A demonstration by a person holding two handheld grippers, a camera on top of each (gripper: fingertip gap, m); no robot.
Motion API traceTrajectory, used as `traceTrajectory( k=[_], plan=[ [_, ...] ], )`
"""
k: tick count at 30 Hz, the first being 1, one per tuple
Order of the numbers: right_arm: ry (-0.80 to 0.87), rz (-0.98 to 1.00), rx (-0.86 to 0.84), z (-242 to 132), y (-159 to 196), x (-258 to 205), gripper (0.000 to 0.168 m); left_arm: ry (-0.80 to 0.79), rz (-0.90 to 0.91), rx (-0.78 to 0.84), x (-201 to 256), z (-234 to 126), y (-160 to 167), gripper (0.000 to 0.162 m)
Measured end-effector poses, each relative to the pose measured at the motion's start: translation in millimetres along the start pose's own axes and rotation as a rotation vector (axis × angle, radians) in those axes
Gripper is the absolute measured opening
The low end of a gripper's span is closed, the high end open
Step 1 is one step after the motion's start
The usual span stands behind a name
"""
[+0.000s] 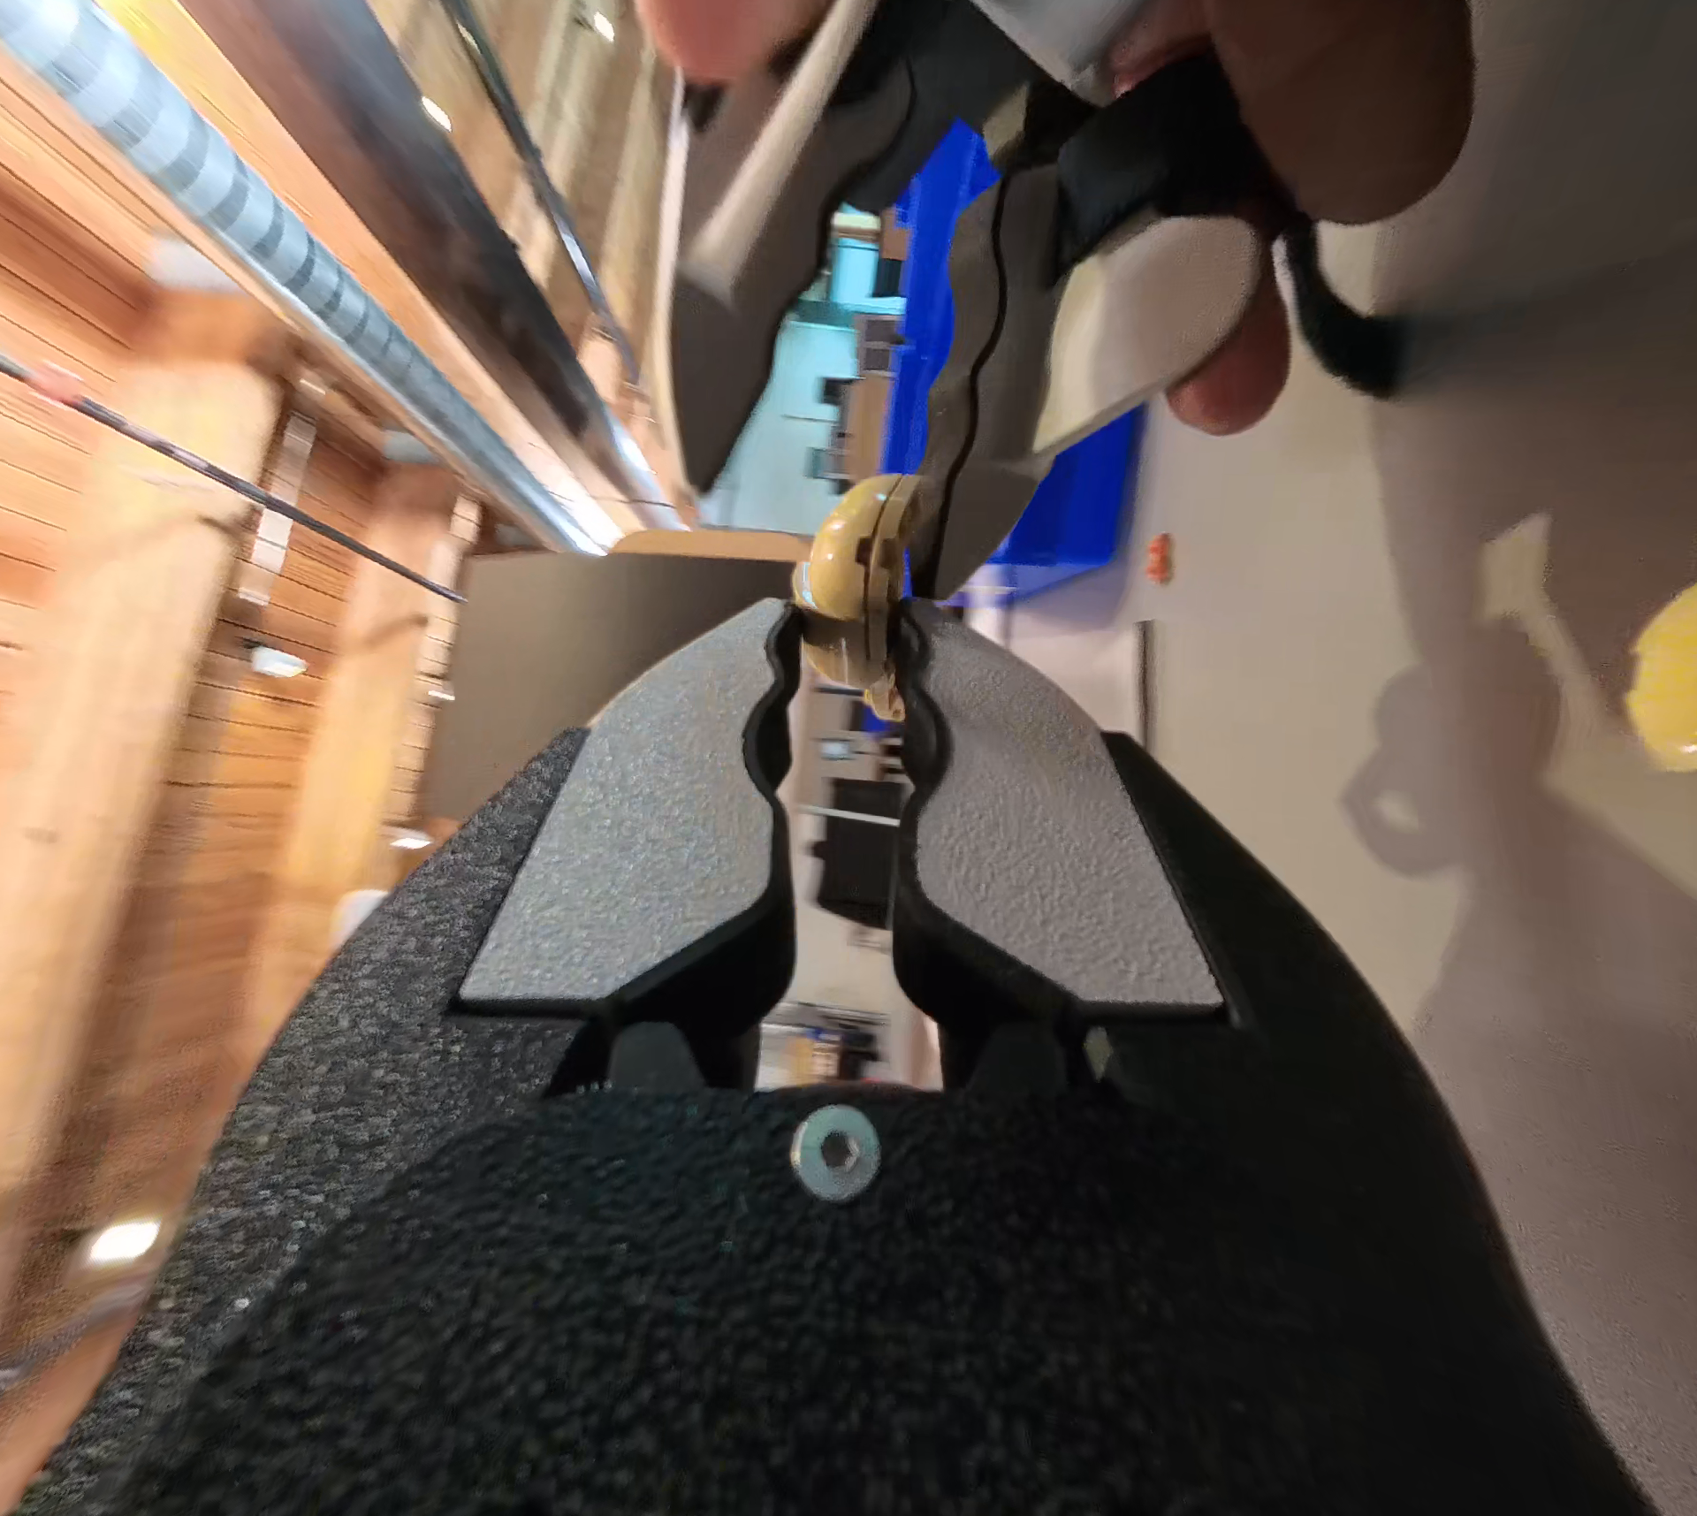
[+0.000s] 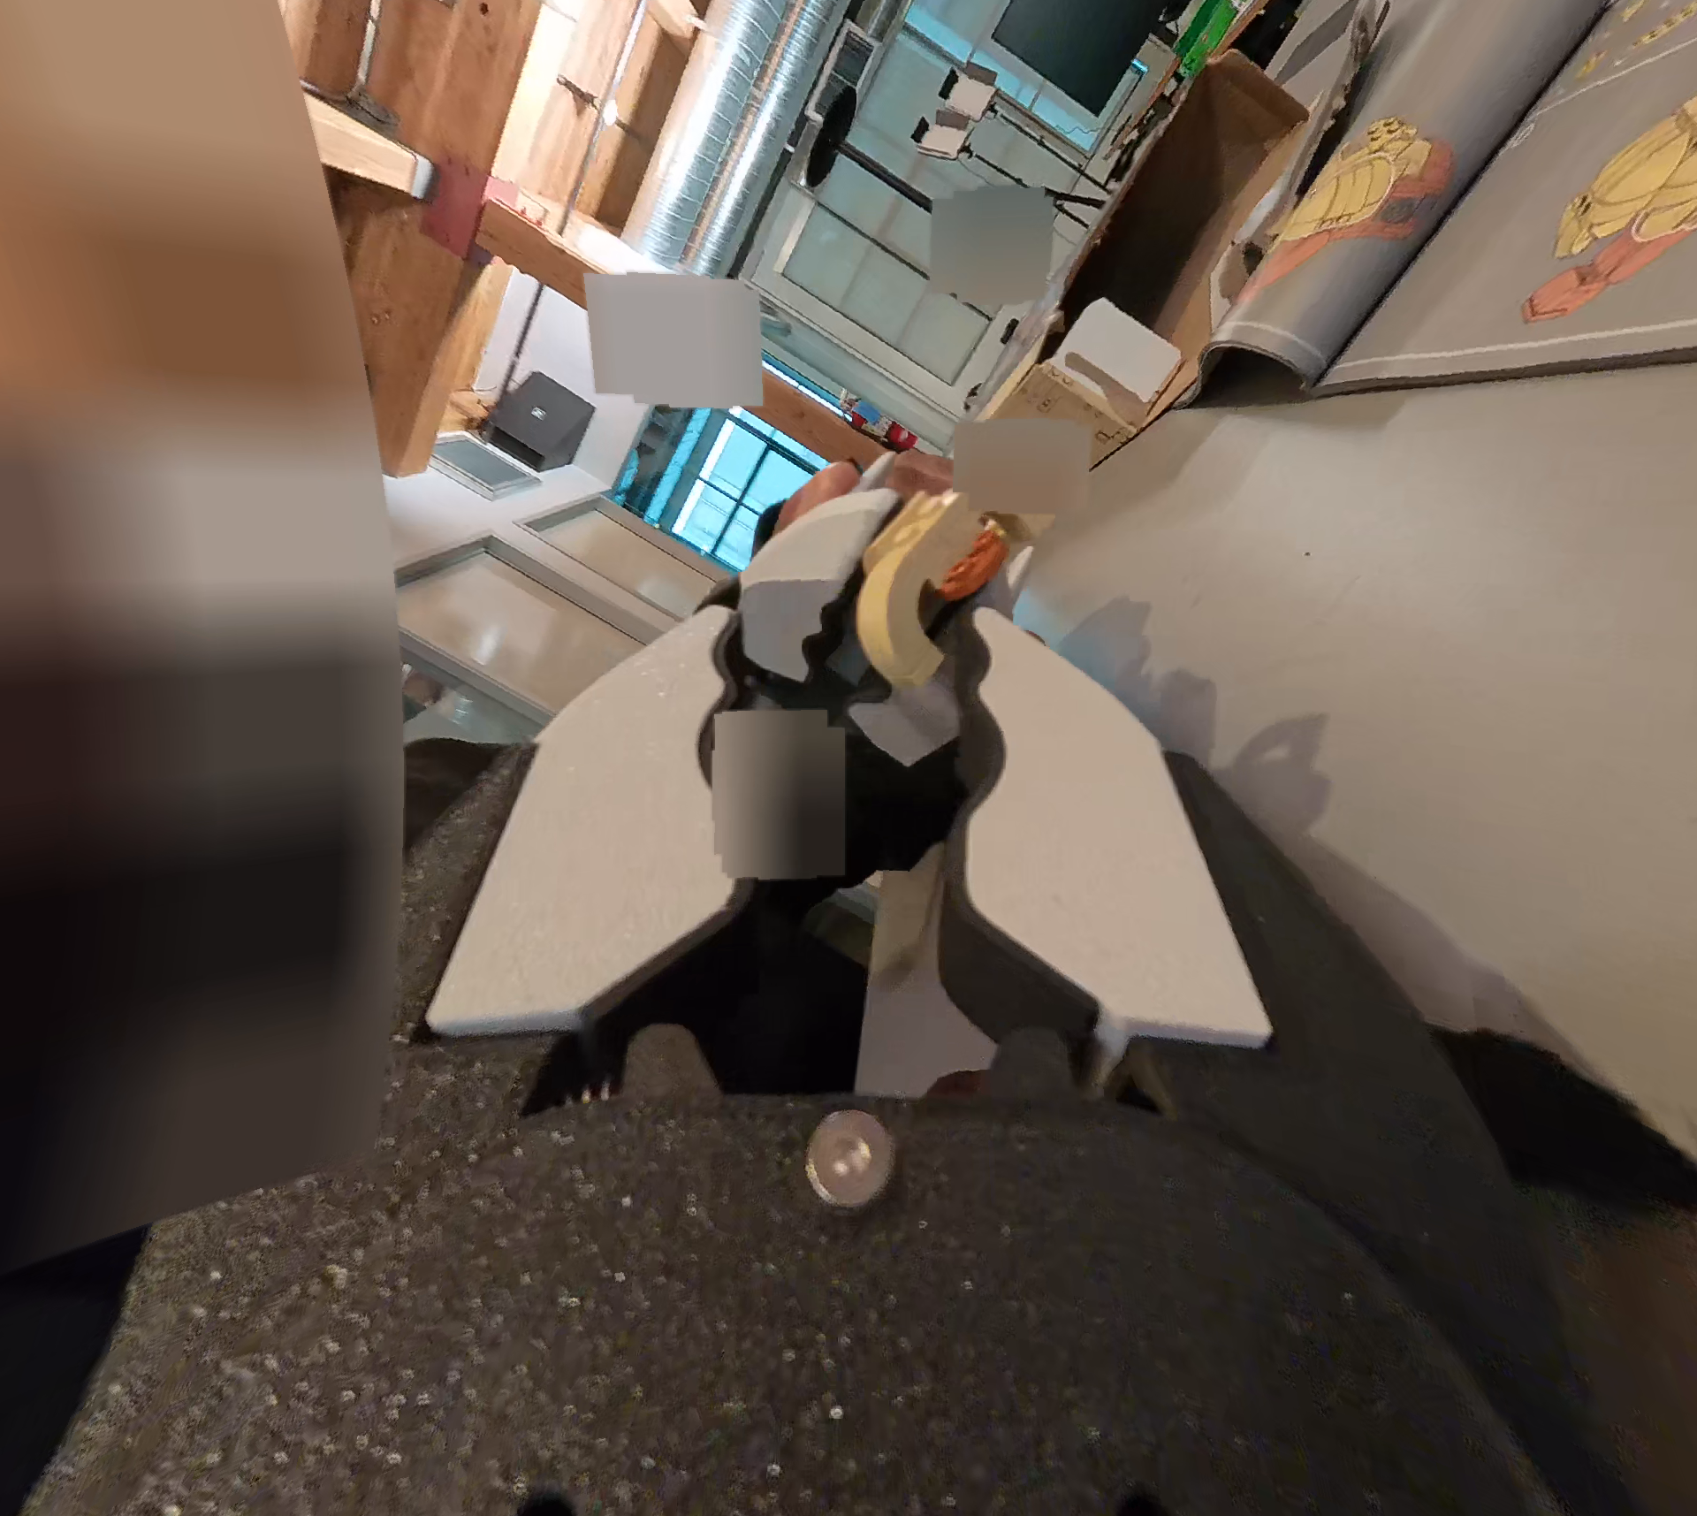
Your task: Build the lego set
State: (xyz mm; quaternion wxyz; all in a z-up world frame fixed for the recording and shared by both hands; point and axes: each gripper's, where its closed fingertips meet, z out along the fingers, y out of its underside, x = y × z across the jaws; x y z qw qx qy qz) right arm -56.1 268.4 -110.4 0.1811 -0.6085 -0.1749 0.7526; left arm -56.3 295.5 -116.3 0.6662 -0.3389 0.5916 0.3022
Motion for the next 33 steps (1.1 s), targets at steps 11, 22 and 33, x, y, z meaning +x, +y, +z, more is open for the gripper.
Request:
traceTrajectory(
  k=[11, 22, 33],
  plan=[
    [0.323, -0.603, -0.111, -20.3, -12.9, 23.6, 0.043, 0.294, -0.497, -0.023, 22.7, 3.3, 17.4, 0.019],
    [0.455, -1.139, -0.209, -12.2, -1.0, 23.9, 0.034, 0.515, -0.767, 0.037, 35.1, -4.0, 4.2, 0.019],
    [0.526, -1.293, -0.302, -10.1, 9.8, 33.2, 0.017, 0.595, -0.722, -0.006, 49.6, -4.9, -3.1, 0.019]
  ],
)
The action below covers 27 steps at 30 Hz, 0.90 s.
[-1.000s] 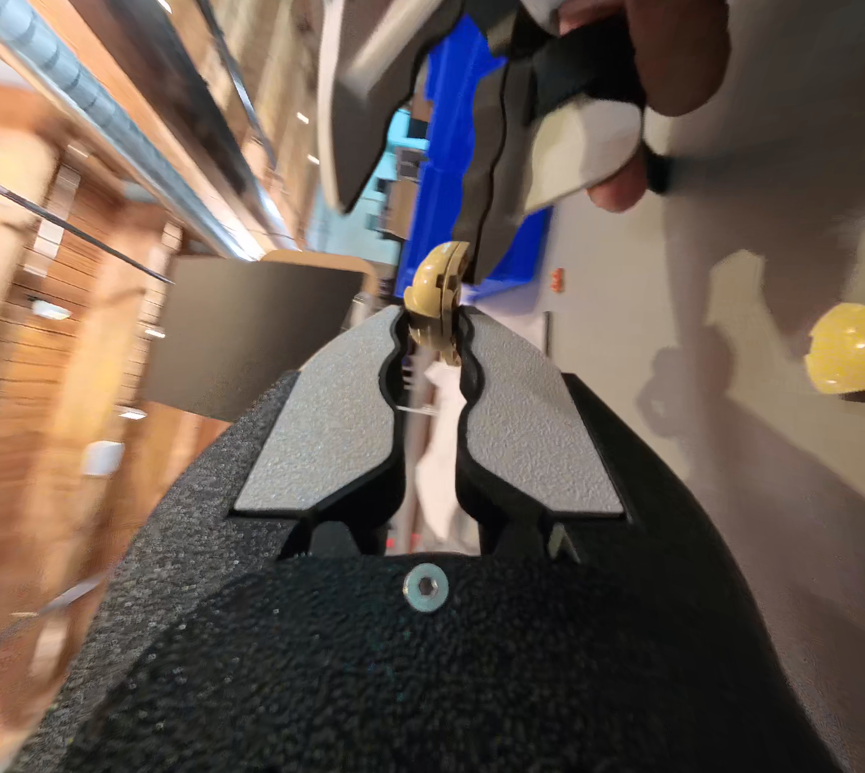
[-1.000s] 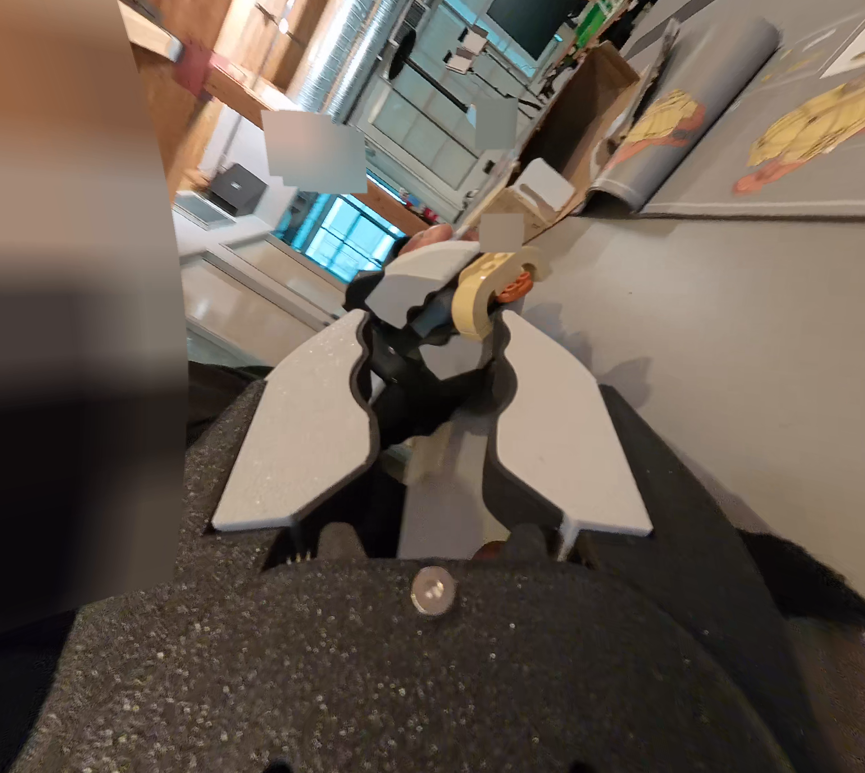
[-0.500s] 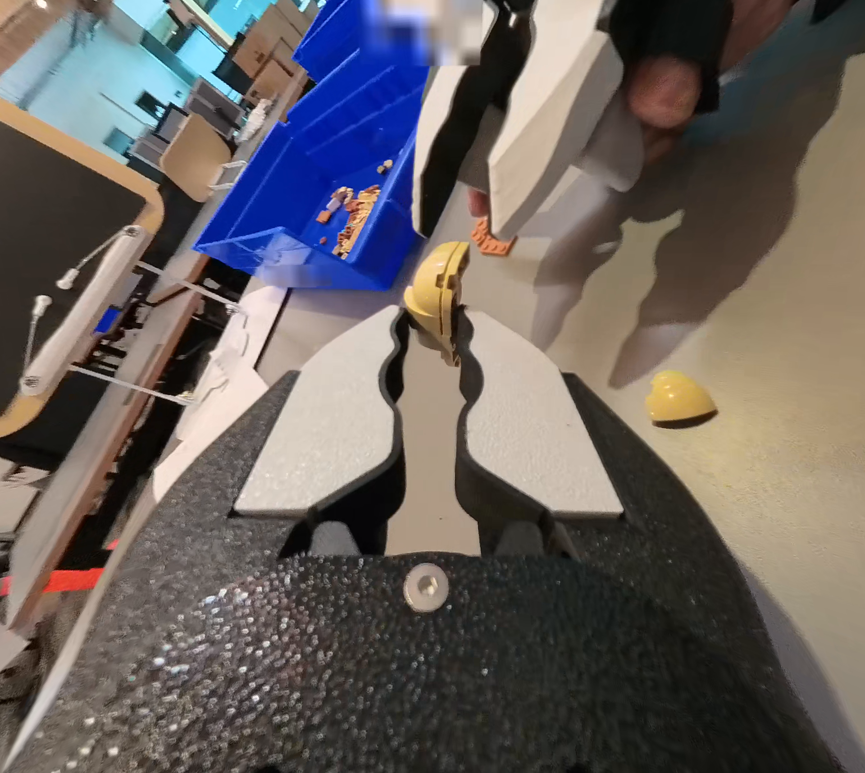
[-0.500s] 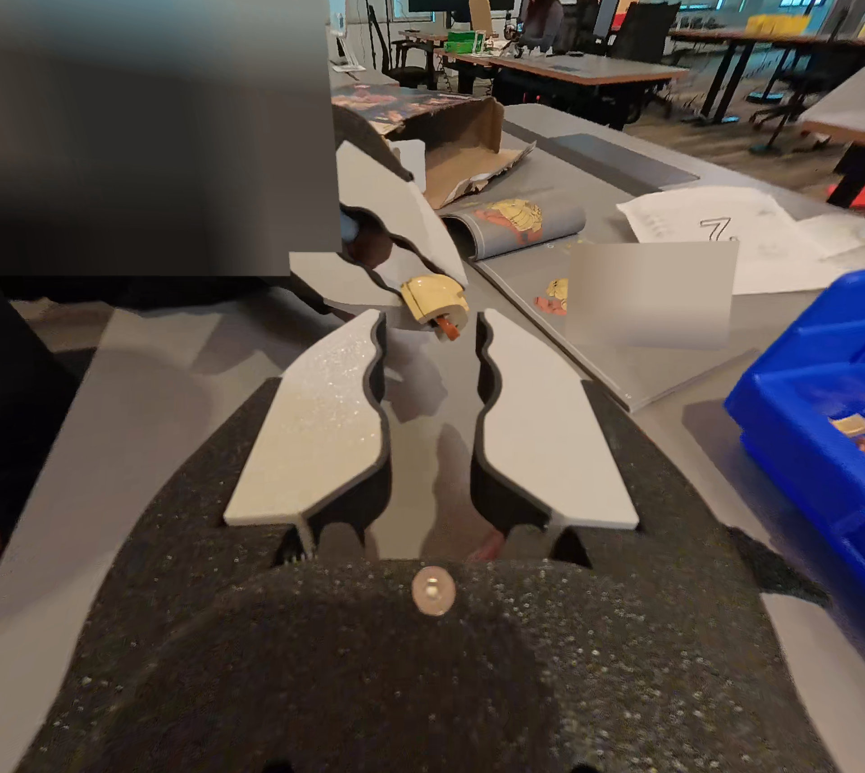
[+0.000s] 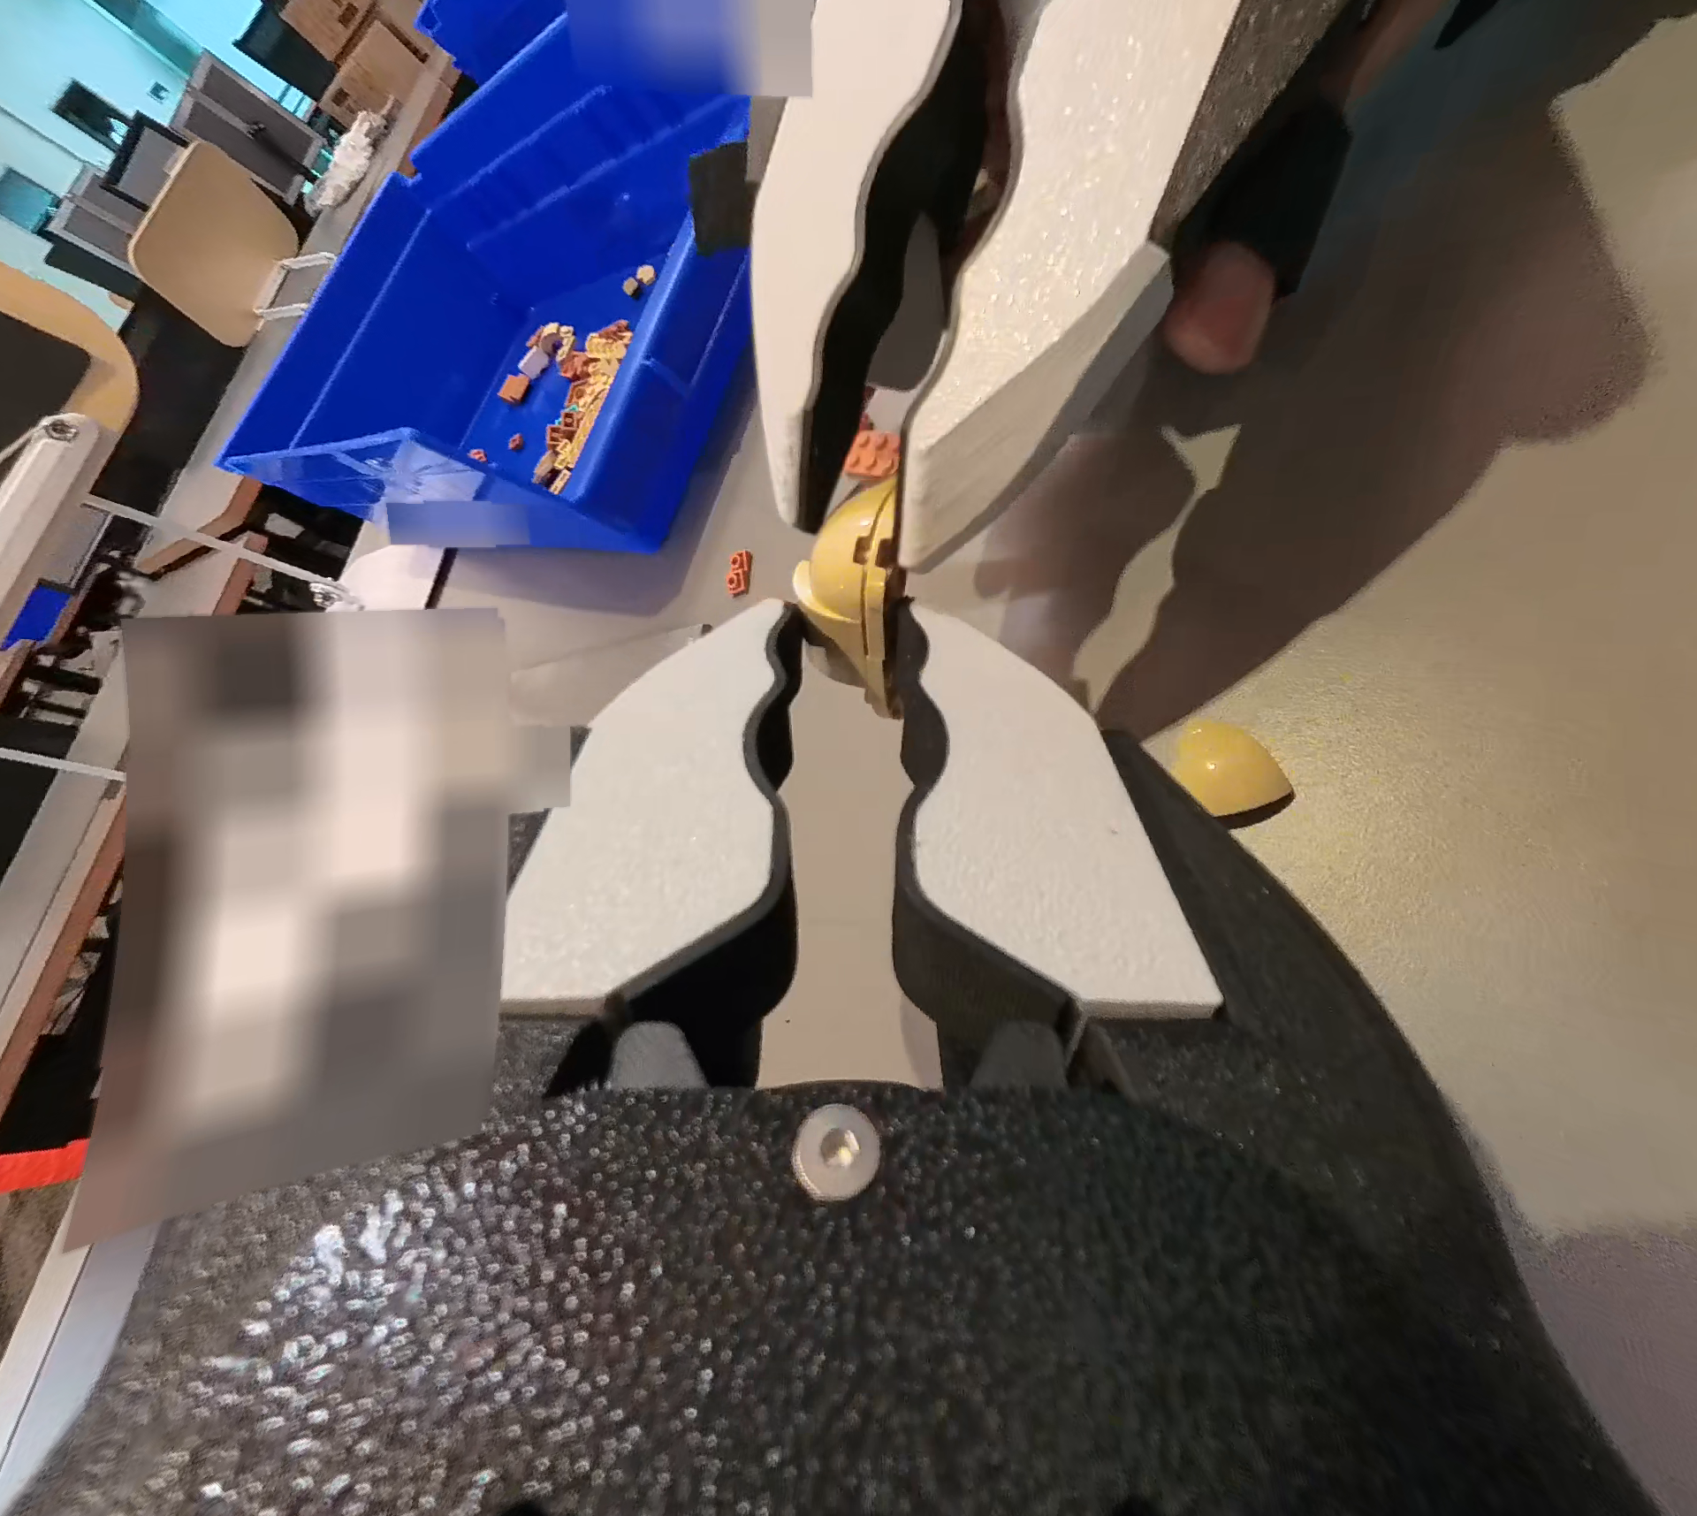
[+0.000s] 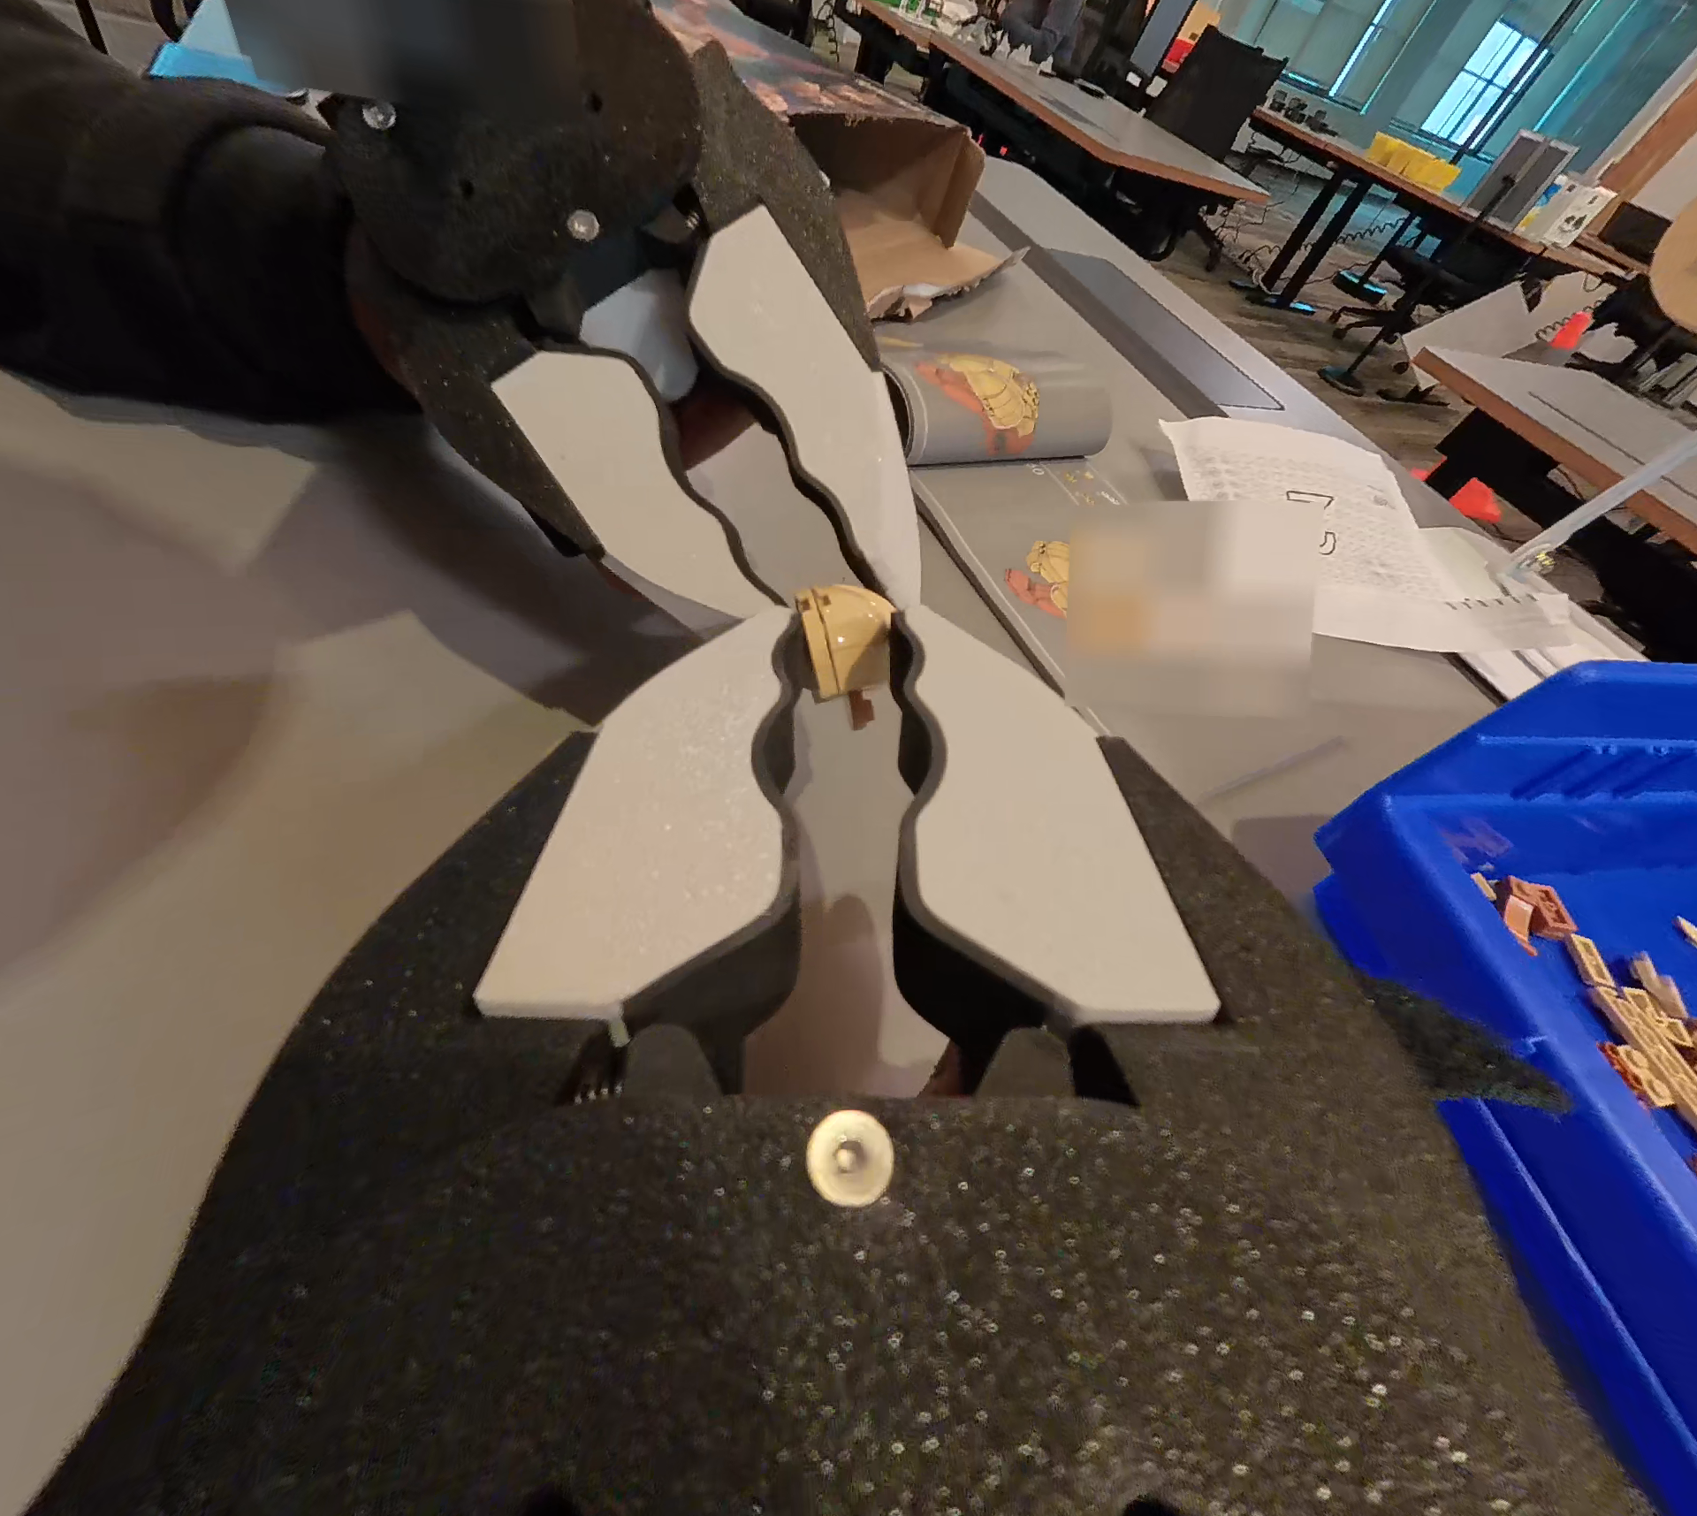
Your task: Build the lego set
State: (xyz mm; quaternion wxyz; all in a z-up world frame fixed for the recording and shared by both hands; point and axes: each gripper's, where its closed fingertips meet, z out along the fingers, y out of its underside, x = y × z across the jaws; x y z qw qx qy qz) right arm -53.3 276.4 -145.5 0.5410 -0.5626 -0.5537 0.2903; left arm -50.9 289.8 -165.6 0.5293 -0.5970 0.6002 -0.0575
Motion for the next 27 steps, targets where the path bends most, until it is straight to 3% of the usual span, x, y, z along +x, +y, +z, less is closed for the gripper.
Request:
traceTrajectory(
  k=[11, 24, 25, 27],
  plan=[
    [-0.004, -0.01, -0.05, 3.4, 5.7, -2.0, 0.016, -0.03, 0.092, -0.068, 0.7, -0.9, 6.1, 0.018],
    [-0.053, -0.025, -0.052, -0.3, 4.2, -8.8, 0.014, -0.007, 0.159, -0.034, 7.4, -3.7, 2.6, 0.018],
    [-0.075, -0.027, -0.04, -1.1, 2.2, -12.2, 0.0, -0.005, 0.166, -0.031, 8.2, -3.6, 2.2, 0.018],
    [-0.109, 0.005, -0.034, 1.5, 0.0, -19.7, 0.0, -0.015, 0.2, -0.011, 8.2, -3.3, -1.6, 0.017]
  ],
)
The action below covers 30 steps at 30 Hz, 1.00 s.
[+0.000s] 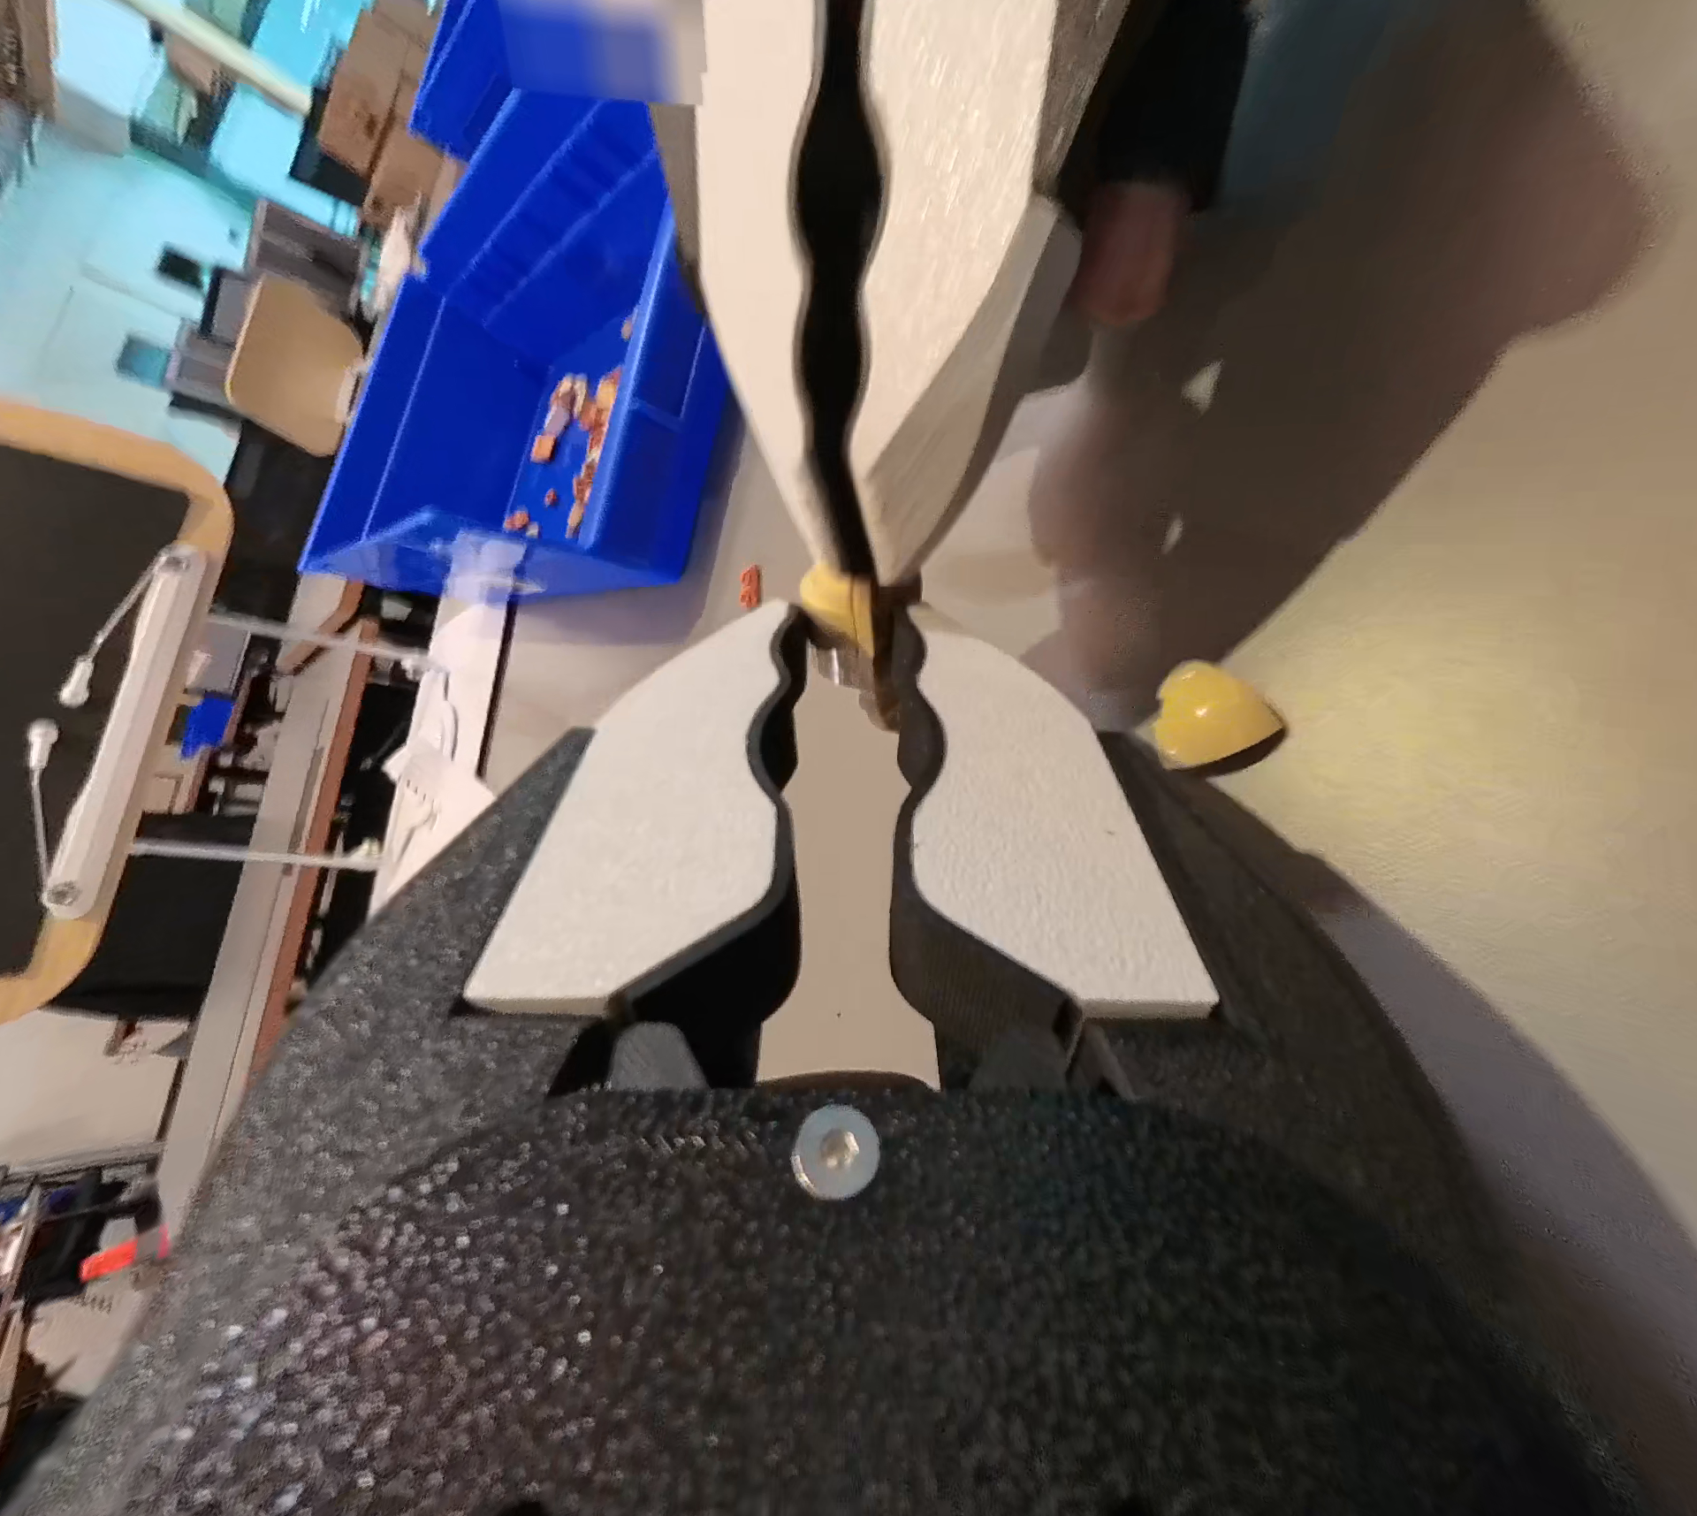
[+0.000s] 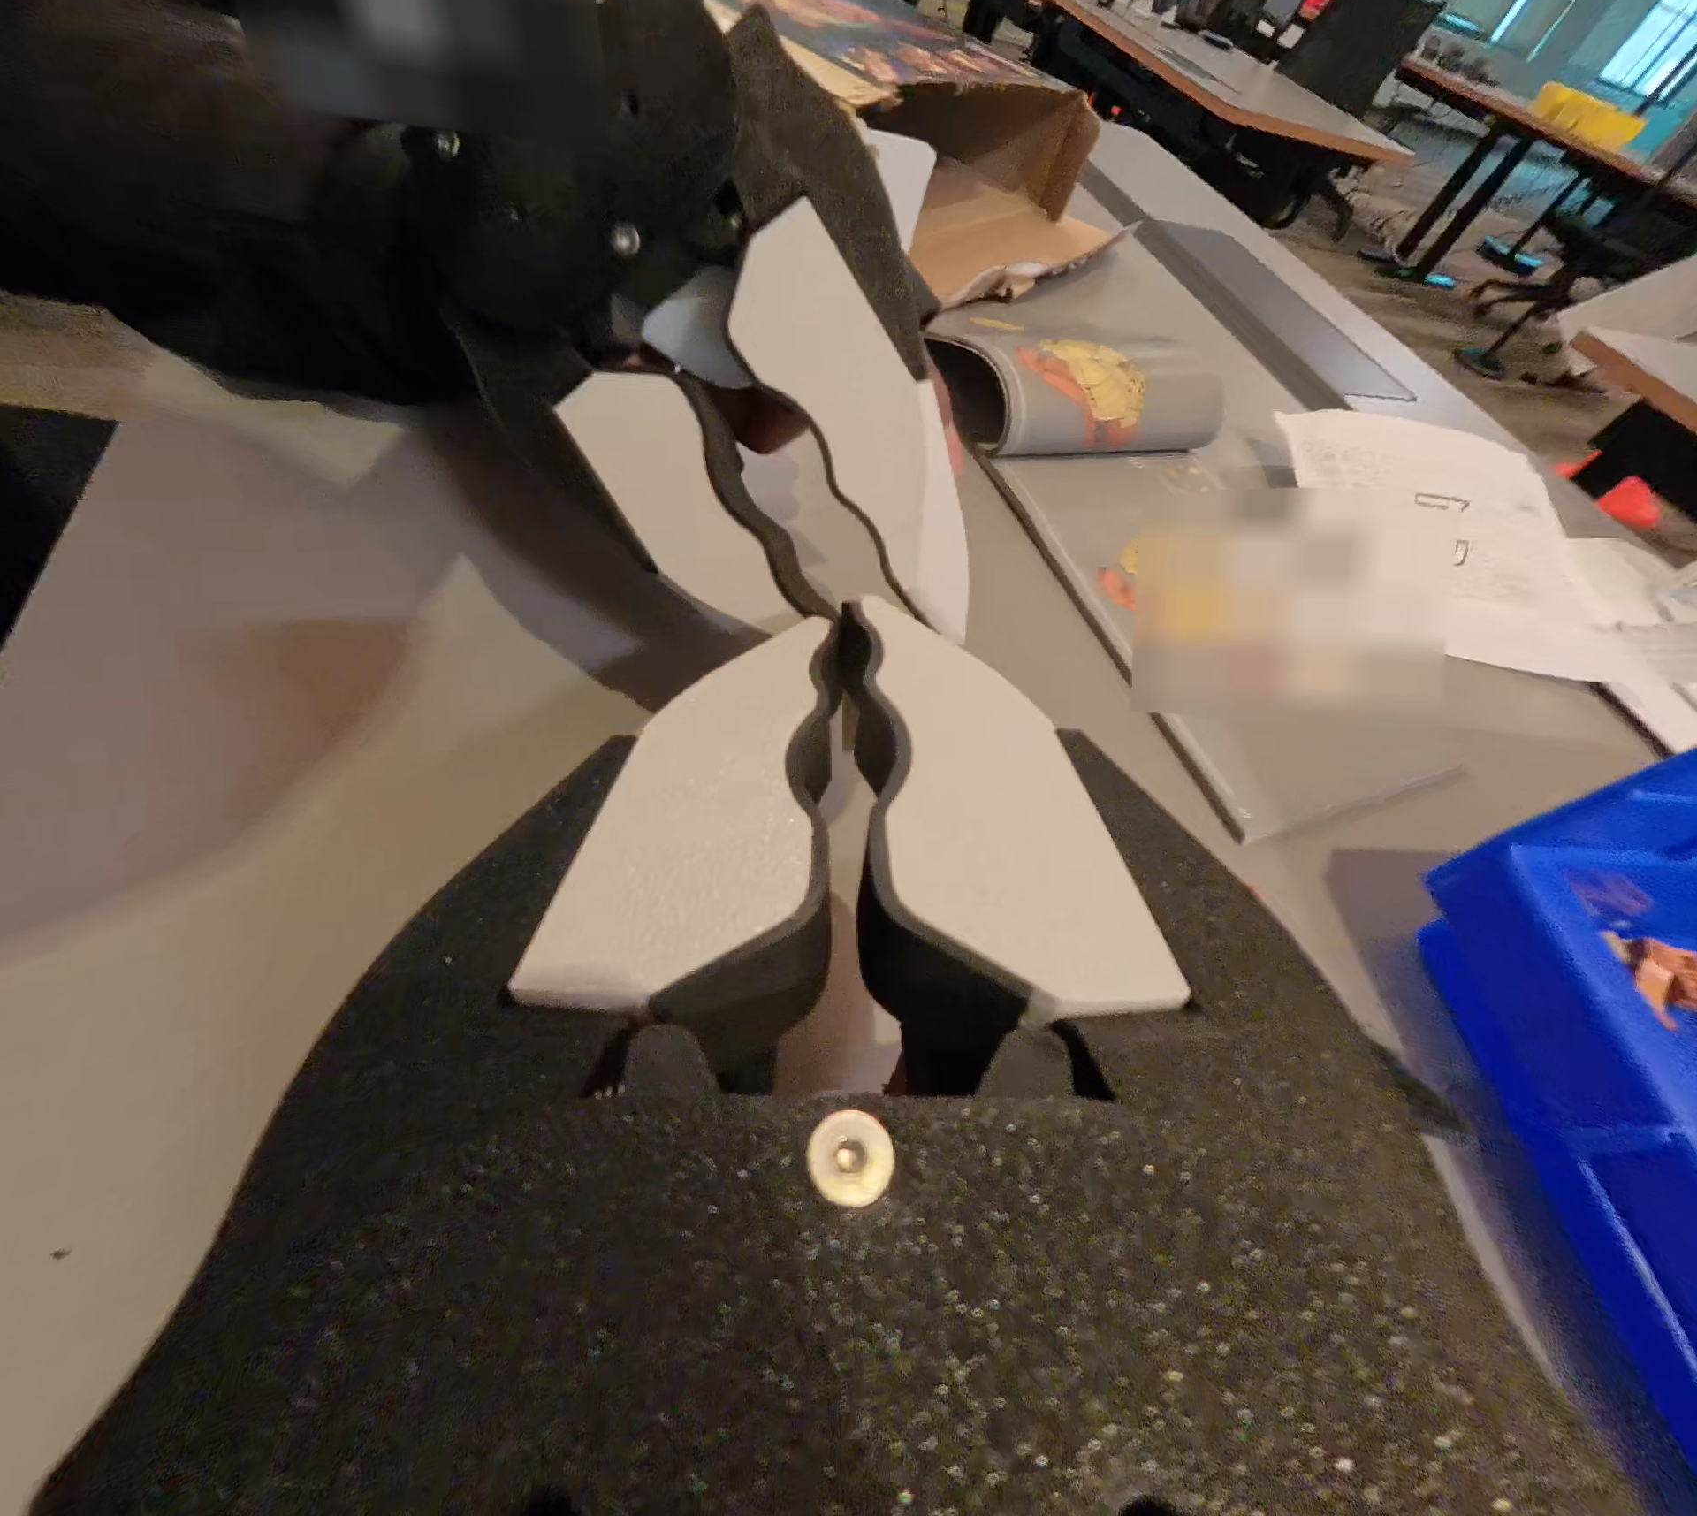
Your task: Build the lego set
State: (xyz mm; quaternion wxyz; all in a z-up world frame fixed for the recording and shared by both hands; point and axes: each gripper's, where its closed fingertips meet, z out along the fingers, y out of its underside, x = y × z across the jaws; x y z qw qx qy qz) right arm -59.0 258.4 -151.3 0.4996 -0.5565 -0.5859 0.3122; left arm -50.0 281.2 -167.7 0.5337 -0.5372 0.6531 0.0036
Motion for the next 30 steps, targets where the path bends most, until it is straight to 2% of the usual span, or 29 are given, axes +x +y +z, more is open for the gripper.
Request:
traceTrajectory(
  k=[2, 4, 9, 14, 17, 30],
  plan=[
    [0.064, -0.041, -0.037, 3.4, 3.5, 4.8, 0.0, -0.009, -0.014, -0.046, -1.4, 3.3, 5.6, 0.017],
    [0.068, -0.014, -0.002, 0.4, -1.1, 5.3, 0.0, 0.017, -0.07, -0.083, -0.4, 4.9, 13.1, 0.017],
    [0.064, -0.025, 0.035, -8.1, -5.1, 7.5, 0.0, 0.006, -0.091, -0.07, -2.3, 3.6, 17.5, 0.017],
    [0.068, -0.014, 0.013, -5.1, 0.6, 10.5, 0.019, -0.011, -0.12, -0.045, -6.5, 1.6, 15.7, 0.017],
    [0.099, -0.043, -0.029, -0.5, 7.4, 12.8, 0.024, -0.017, -0.114, -0.028, -6.1, 1.2, 10.8, 0.017],
    [0.113, -0.048, -0.039, -3.3, 9.5, 17.3, 0.018, -0.003, -0.163, 0.076, -6.8, -4.1, 0.1, 0.017]
  ],
)
